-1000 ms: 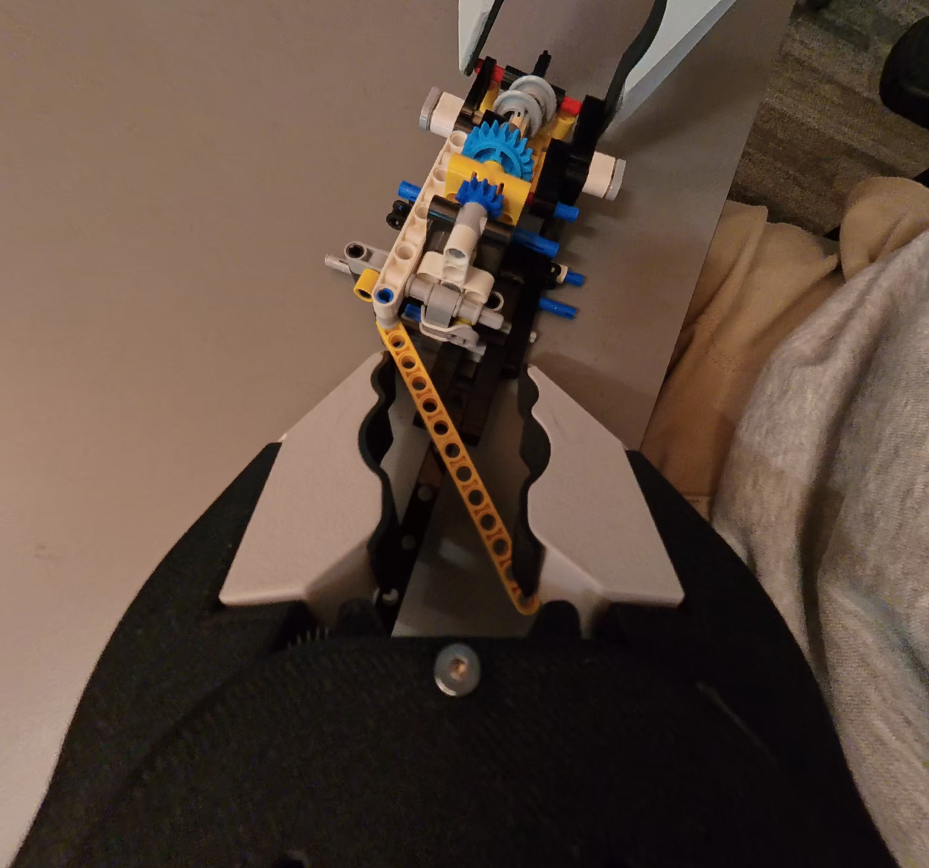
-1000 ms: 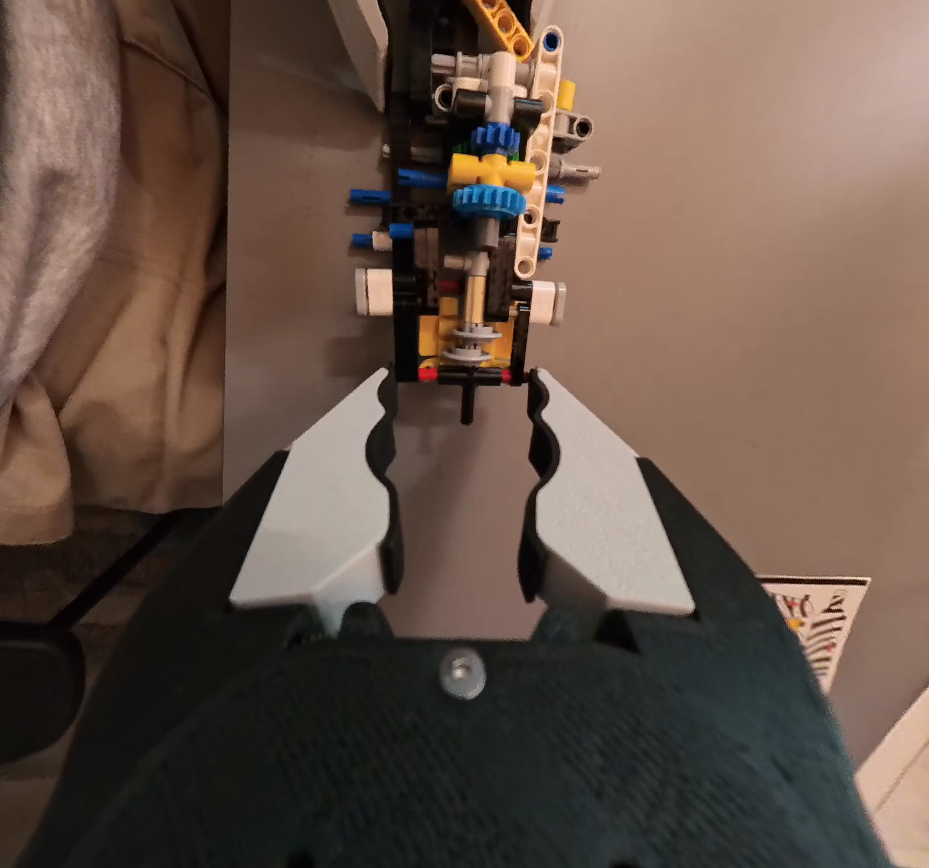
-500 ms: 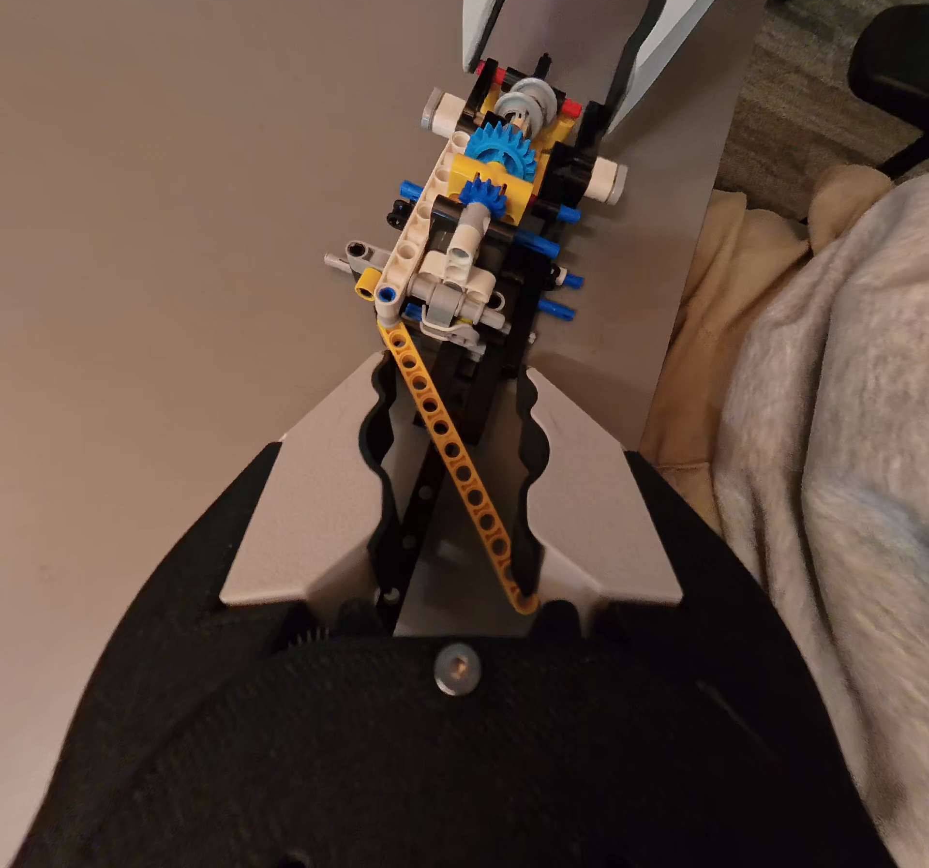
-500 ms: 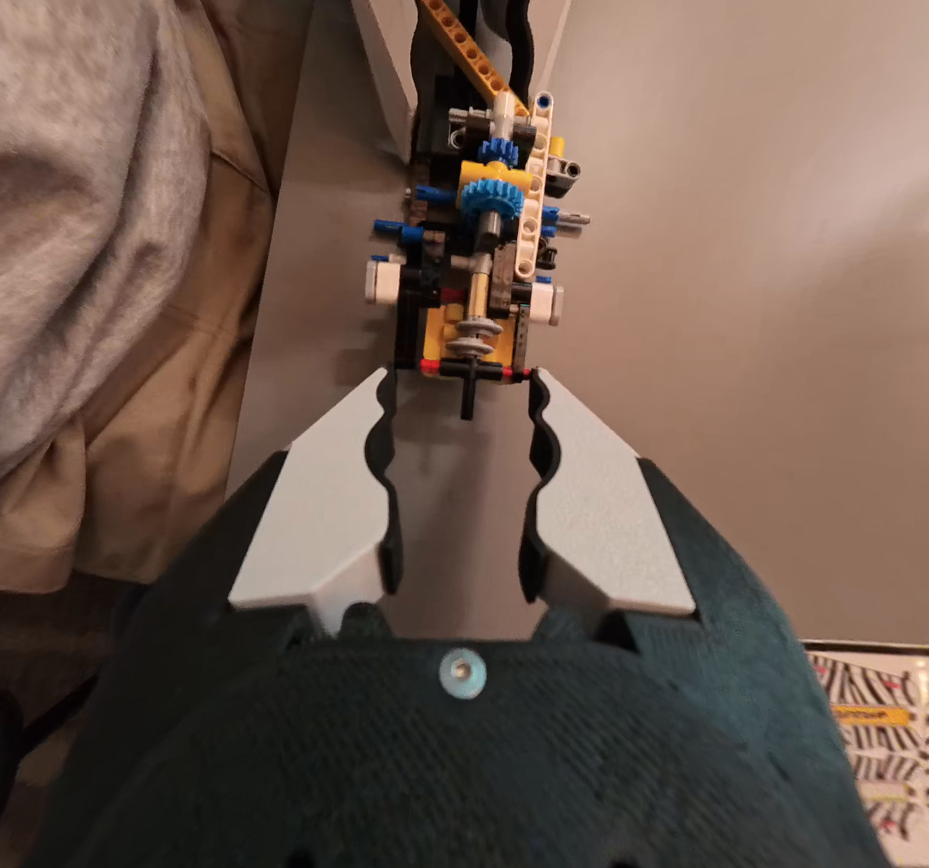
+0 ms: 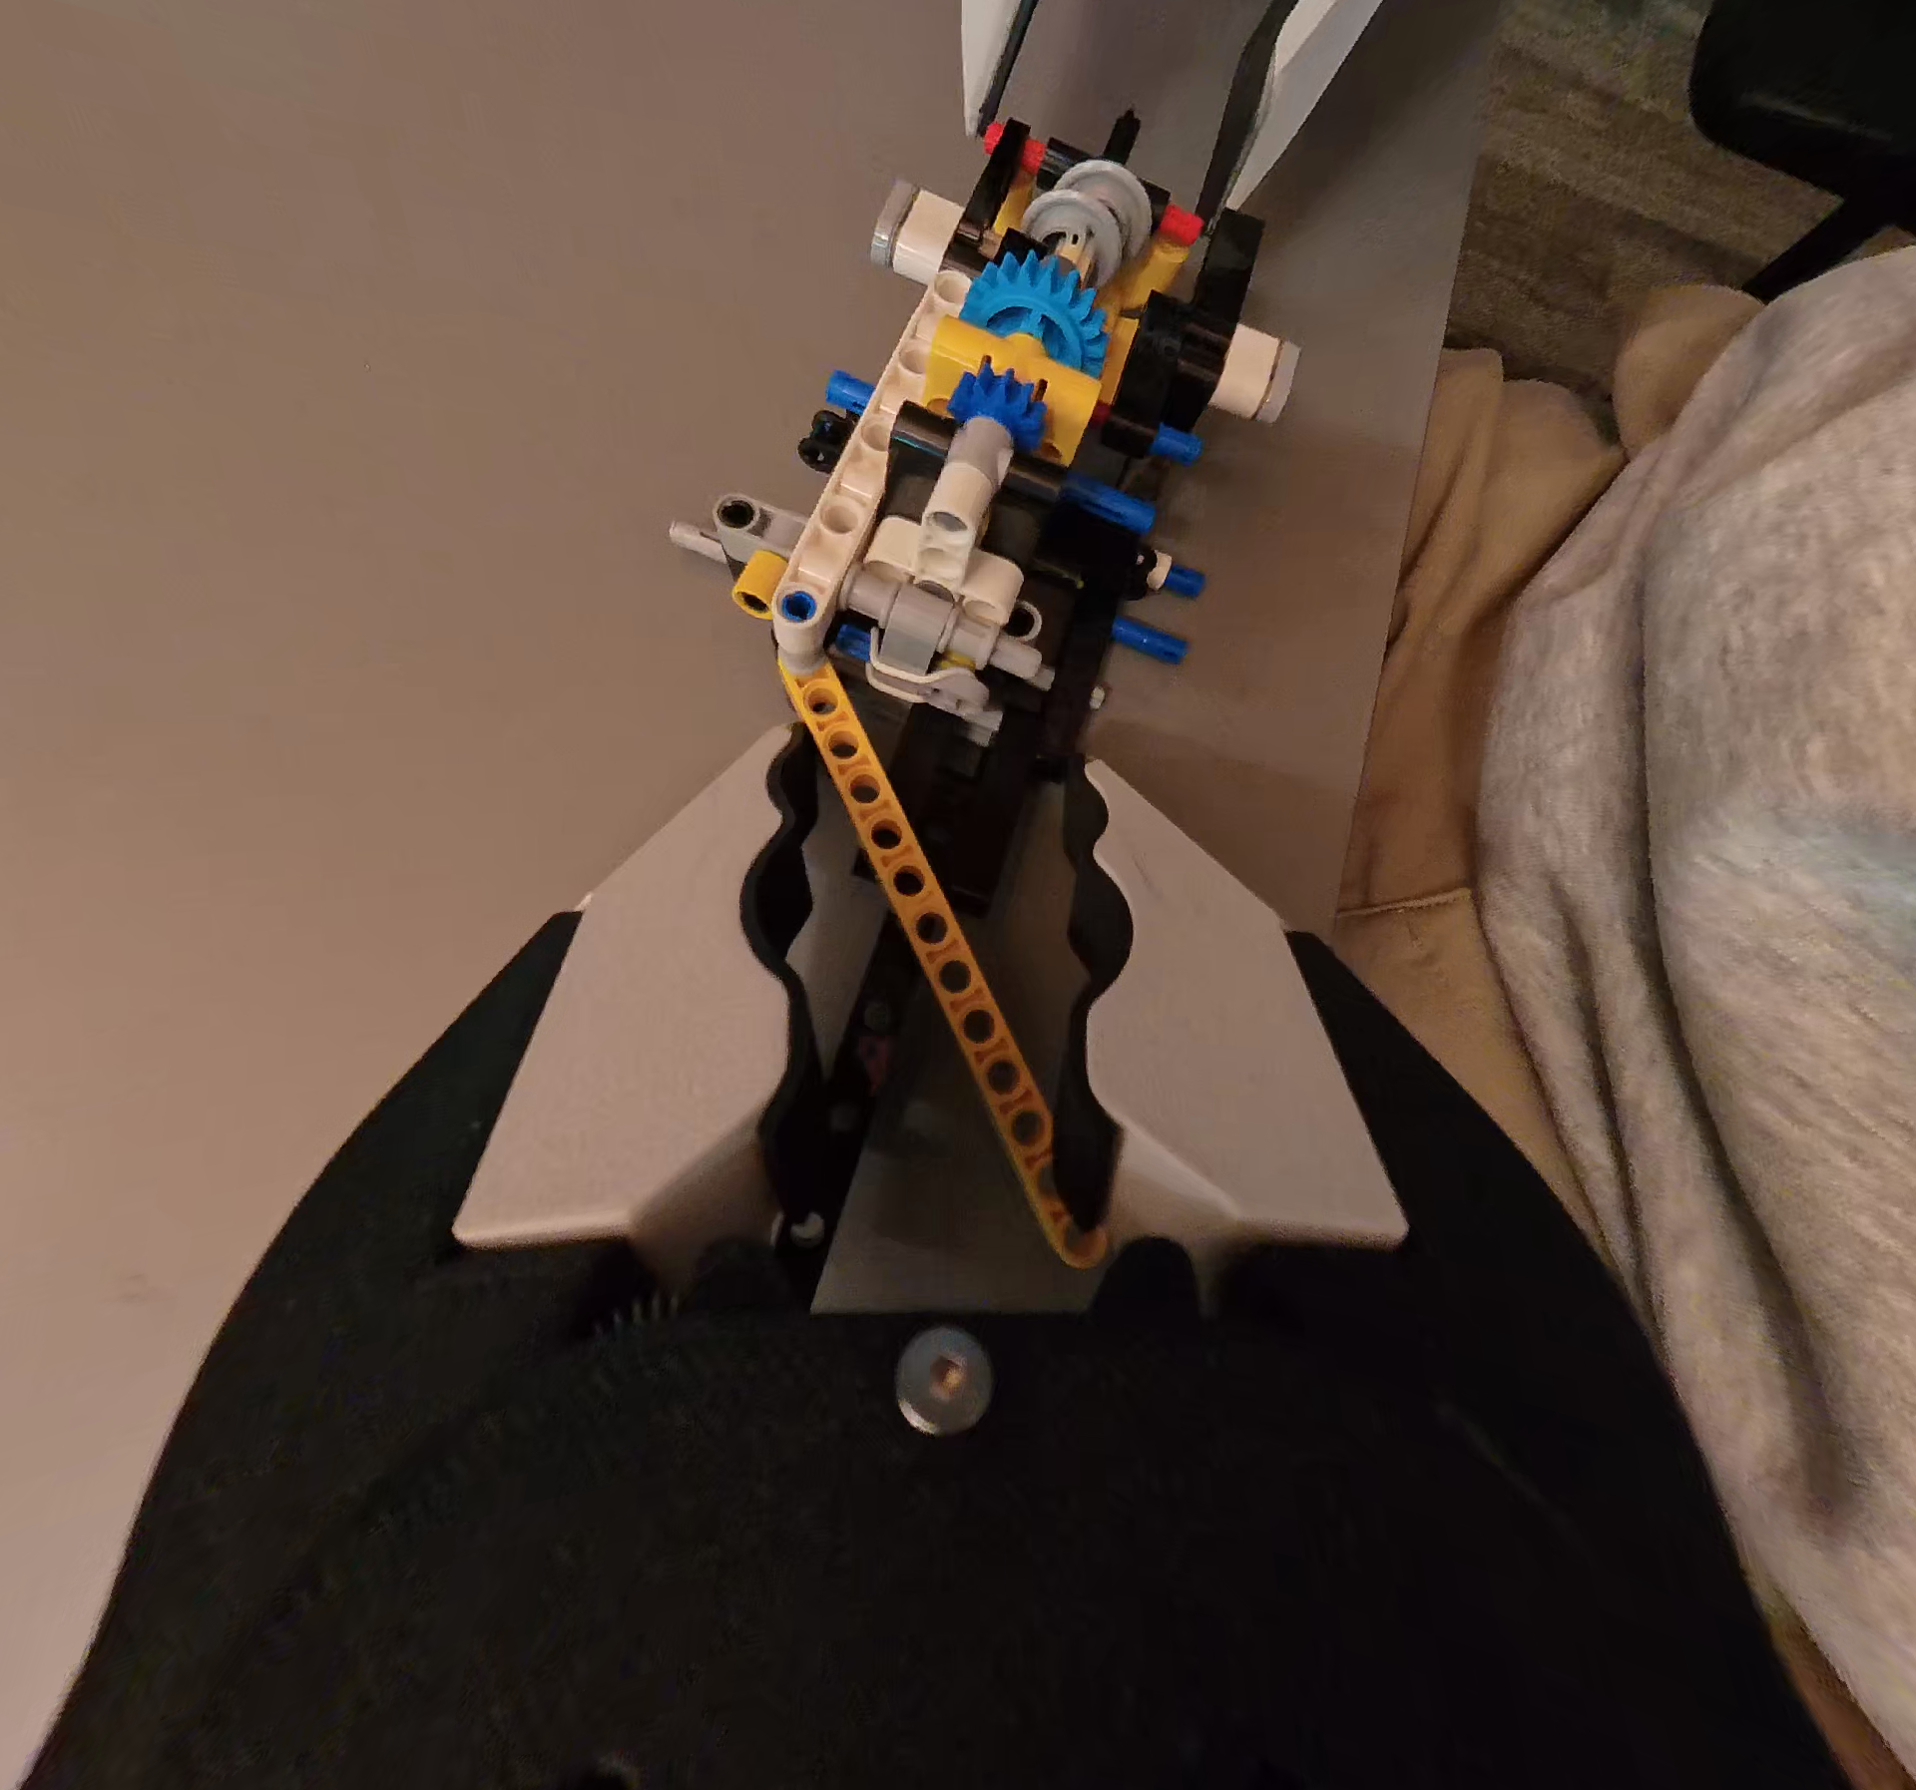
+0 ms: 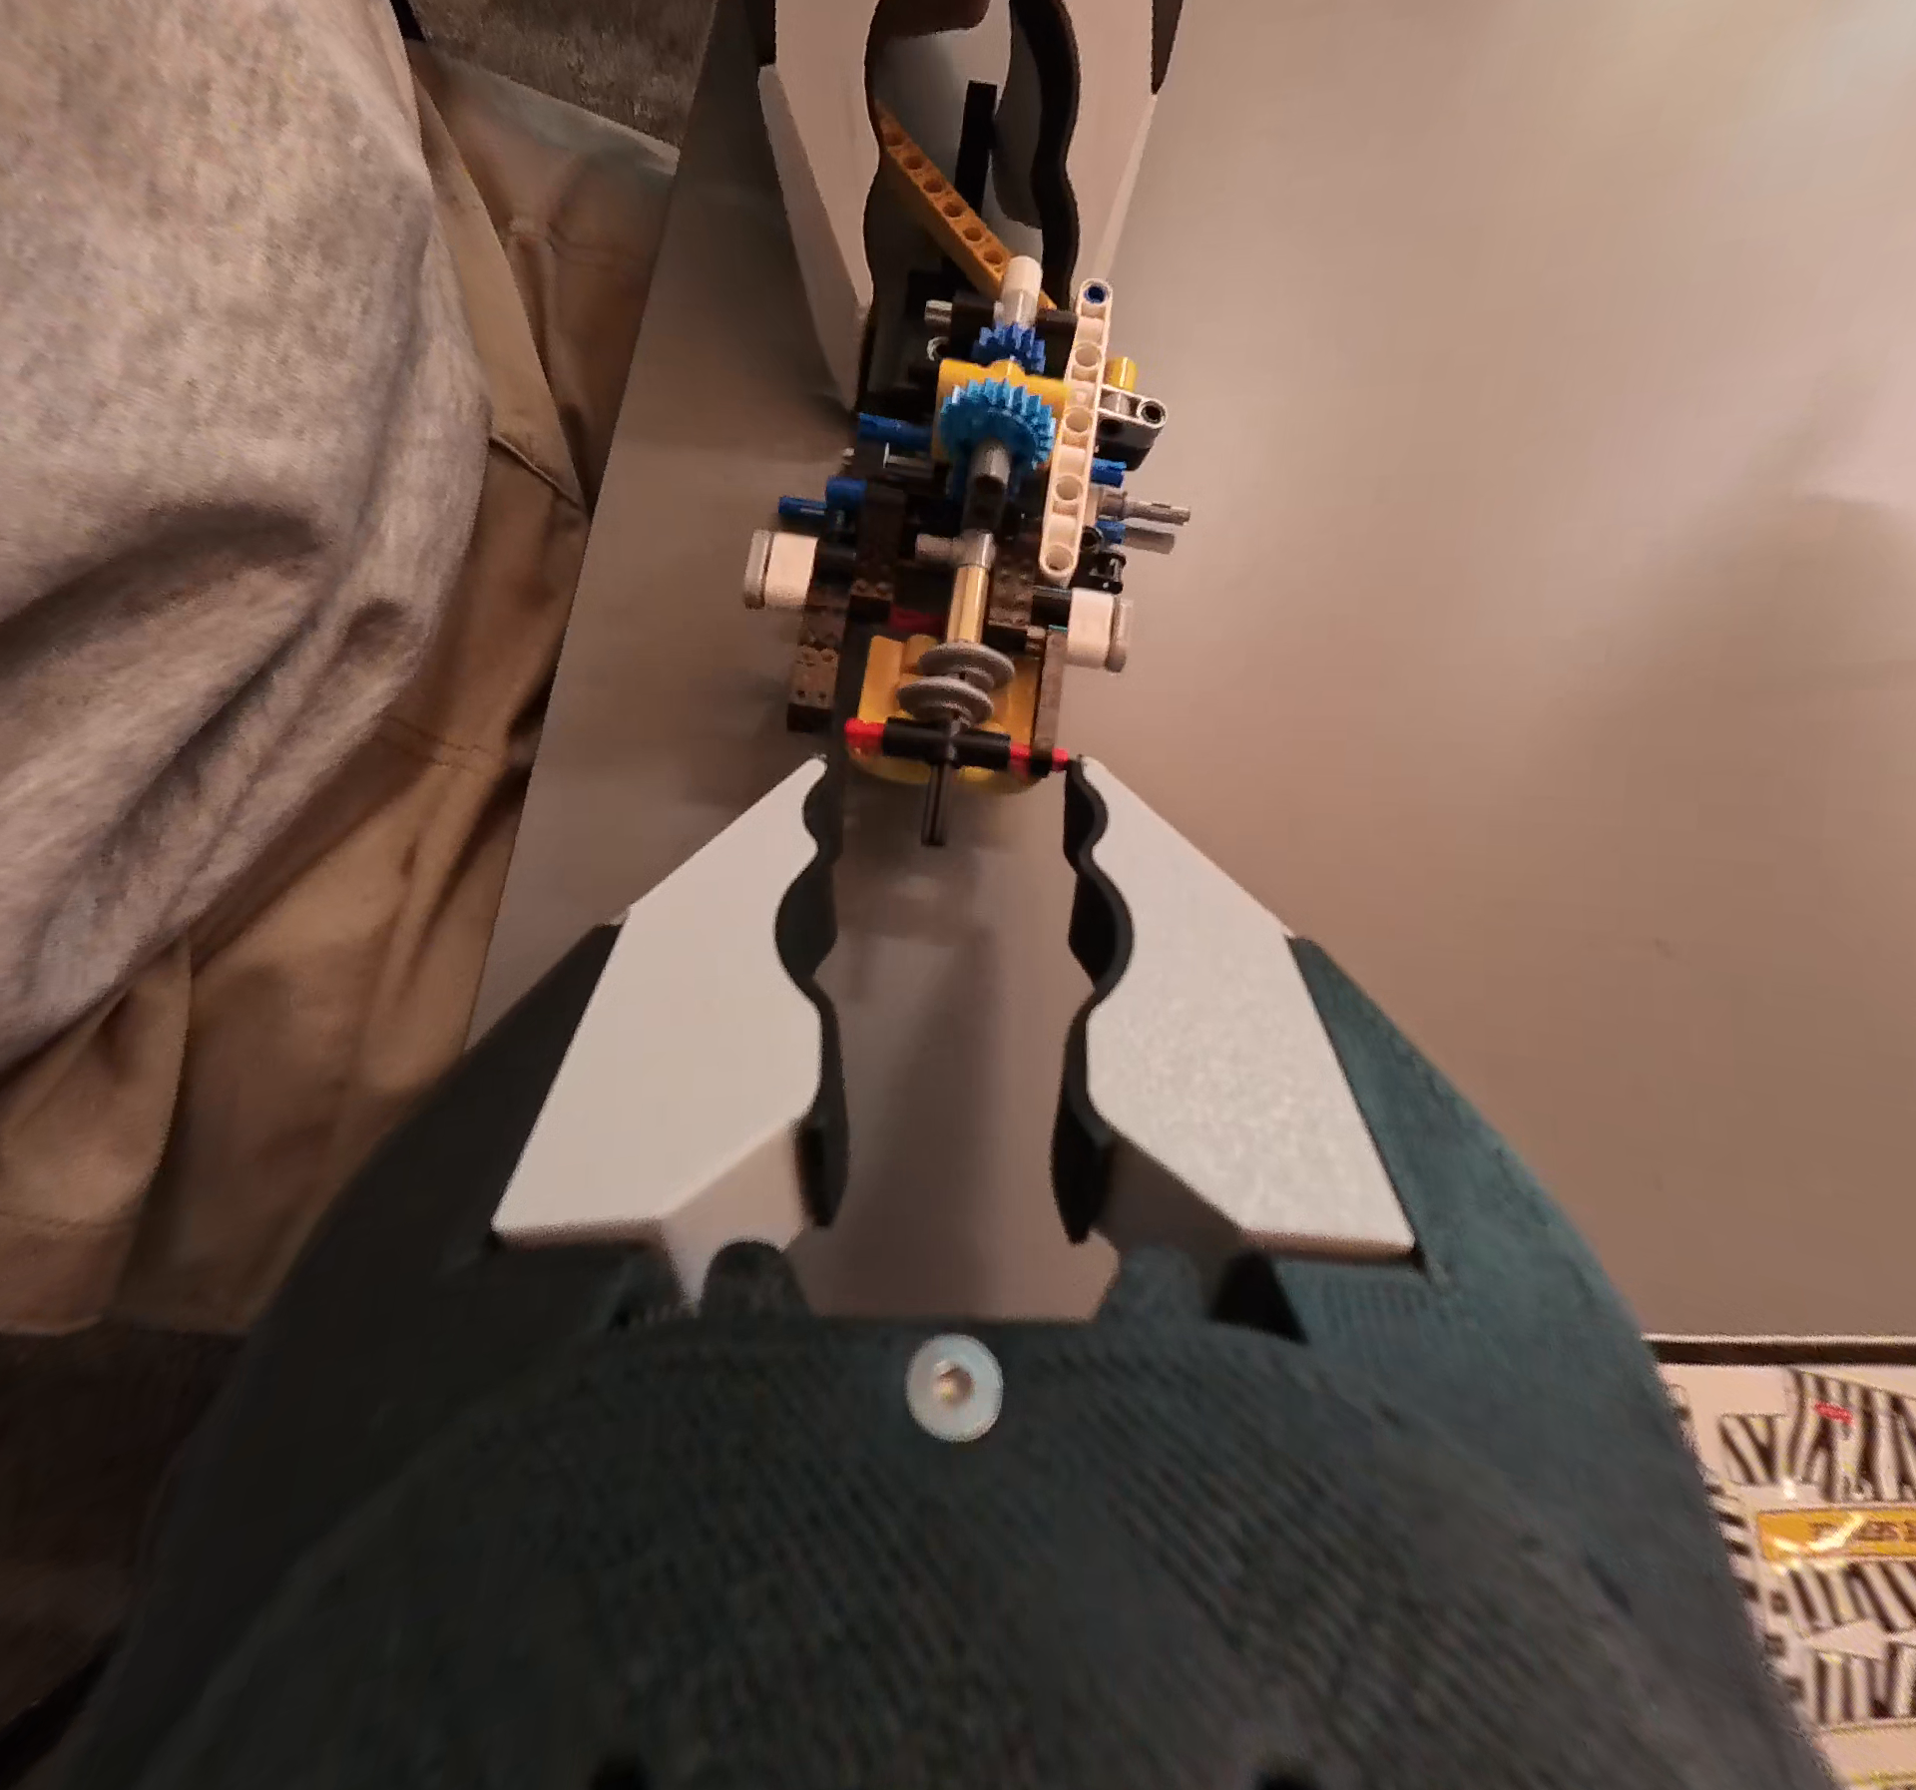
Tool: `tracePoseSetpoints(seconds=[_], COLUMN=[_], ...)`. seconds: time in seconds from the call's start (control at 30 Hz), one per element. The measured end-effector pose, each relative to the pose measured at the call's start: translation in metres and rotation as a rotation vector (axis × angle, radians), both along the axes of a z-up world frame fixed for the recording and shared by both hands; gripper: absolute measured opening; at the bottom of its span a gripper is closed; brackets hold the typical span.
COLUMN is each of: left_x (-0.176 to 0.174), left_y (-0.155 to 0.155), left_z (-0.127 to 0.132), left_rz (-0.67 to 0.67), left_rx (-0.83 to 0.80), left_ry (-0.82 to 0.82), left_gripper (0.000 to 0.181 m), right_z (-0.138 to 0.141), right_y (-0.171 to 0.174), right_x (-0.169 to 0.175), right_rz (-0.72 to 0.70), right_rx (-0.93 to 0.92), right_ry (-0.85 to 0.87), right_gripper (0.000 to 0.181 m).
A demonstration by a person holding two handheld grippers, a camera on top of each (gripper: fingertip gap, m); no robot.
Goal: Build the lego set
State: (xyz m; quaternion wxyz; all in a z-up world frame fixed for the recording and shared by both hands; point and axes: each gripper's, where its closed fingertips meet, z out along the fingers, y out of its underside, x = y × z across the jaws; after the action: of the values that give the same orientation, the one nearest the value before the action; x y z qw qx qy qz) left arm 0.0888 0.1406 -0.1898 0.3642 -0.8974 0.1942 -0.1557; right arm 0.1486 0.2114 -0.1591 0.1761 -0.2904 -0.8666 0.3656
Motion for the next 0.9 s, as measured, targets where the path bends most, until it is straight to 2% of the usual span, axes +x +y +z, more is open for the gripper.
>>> tracePoseSetpoints(seconds=[0.03,0.23,0.6,0.9], left_x=[0.0,-0.0003,-0.0007,-0.0011], left_y=[0.0001,0.0005,0.0004,0.0006], left_z=[0.0,-0.0002,-0.0004,0.0], left_rz=[-0.001,-0.005,-0.013,-0.023], left_rx=[0.0,-0.001,-0.001,-0.005], left_ry=[-0.001,-0.002,-0.004,-0.014], left_gripper=[0.047,0.047,0.047,0.047], right_z=[0.0004,0.0073,-0.0005,-0.0012], right_y=[0.0002,0.0029,0.0037,0.0025], right_x=[0.0,-0.0019,-0.0034,-0.0045], right_rz=[-0.001,-0.017,0.025,0.067], right_rx=[-0.009,-0.065,-0.088,-0.075], right_ry=[0.005,0.042,0.001,0.001], right_gripper=[0.041,0.032,0.038,0.027])
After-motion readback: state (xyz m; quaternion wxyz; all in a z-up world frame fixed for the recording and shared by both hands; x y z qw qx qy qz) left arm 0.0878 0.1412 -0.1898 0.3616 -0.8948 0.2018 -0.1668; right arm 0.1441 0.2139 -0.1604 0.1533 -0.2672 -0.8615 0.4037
